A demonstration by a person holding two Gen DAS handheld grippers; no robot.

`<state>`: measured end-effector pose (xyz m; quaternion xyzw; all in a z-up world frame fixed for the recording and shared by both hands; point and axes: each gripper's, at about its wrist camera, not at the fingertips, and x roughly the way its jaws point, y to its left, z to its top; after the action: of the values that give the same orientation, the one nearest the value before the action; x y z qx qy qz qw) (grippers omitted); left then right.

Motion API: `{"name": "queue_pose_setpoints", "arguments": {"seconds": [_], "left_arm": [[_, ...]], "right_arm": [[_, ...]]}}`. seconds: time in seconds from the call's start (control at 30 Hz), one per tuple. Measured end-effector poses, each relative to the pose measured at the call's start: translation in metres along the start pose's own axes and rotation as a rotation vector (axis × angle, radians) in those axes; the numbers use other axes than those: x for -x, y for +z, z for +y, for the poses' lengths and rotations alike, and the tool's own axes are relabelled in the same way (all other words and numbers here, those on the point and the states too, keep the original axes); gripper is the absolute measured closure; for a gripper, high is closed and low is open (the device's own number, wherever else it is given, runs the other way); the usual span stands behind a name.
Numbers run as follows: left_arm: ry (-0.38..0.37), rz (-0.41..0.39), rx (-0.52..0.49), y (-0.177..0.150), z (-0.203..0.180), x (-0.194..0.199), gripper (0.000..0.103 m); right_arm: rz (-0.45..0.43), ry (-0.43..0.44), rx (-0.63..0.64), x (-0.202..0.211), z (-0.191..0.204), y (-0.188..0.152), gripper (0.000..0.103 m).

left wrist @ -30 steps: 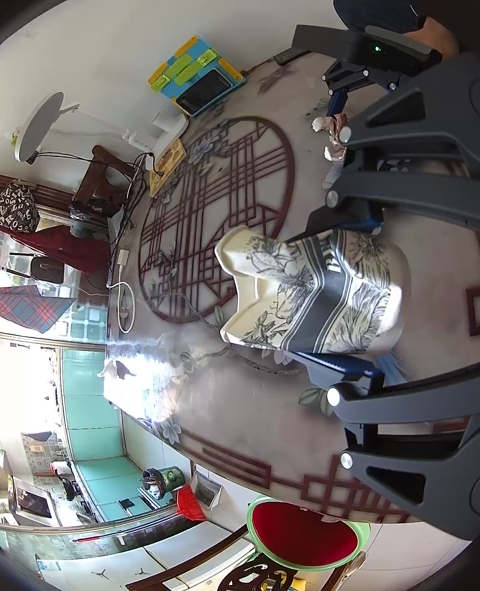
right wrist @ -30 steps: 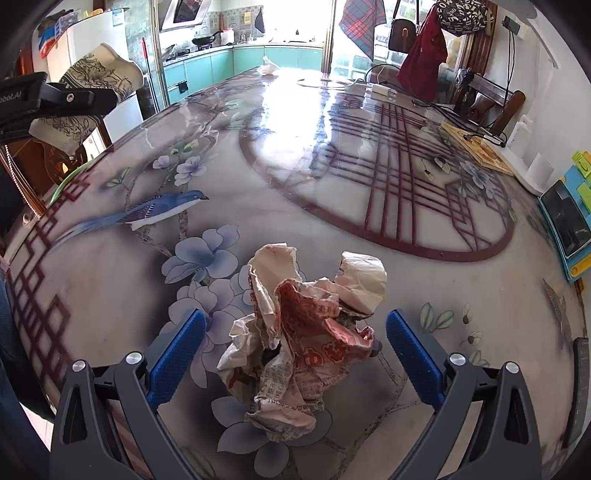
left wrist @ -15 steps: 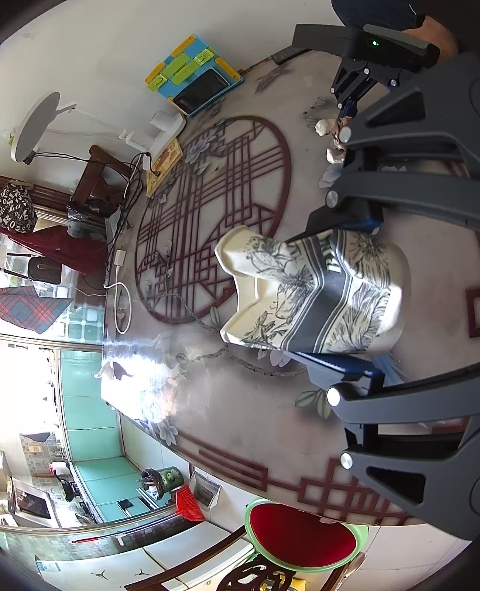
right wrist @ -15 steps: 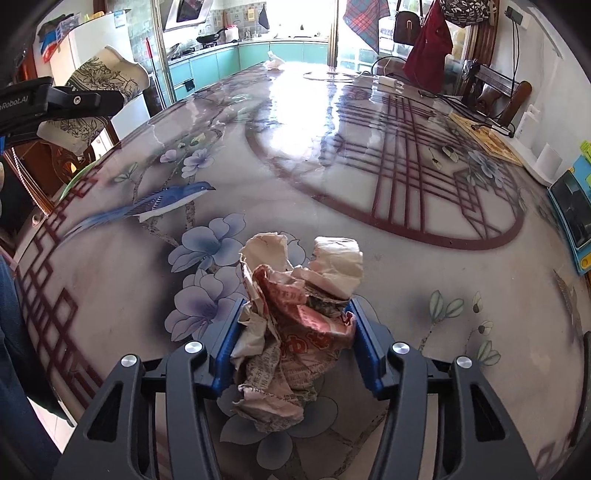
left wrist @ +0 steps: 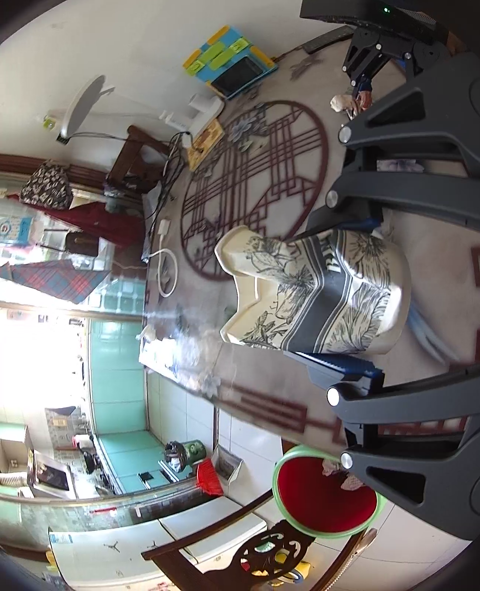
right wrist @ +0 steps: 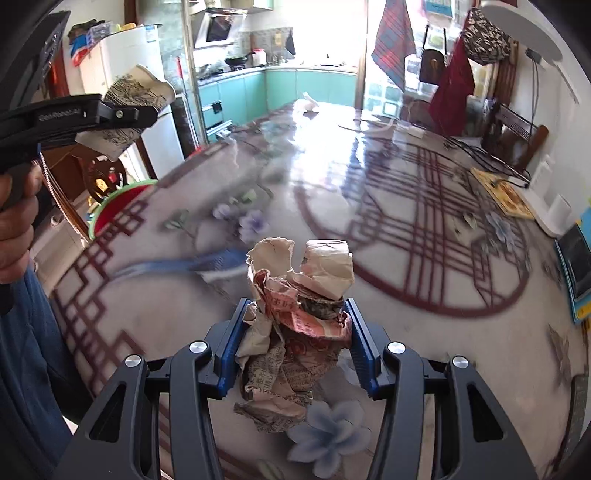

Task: Collect trash
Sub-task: 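Carry the cup to the bucket and open the left tool while the right tool carries the paper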

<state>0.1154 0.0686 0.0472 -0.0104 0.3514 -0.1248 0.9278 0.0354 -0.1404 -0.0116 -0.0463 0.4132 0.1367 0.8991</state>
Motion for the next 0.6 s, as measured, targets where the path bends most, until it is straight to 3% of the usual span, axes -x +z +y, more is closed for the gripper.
{"name": "queue_pose_setpoints", "arguments": {"seconds": [0.37,0.6], "left_arm": [[0.118,-0.047,0.091,0.018,0.085,0.018,0.054],[0.244,-0.090,0.184,0.032,0.160,0.027,0.054]], "right_arm": [[-0.066,0.082,0.110,-0.018,0.074,0.077,0.054],[-0.108,0.141,0.155,-0.039,0.124,0.130,0.054]]}}
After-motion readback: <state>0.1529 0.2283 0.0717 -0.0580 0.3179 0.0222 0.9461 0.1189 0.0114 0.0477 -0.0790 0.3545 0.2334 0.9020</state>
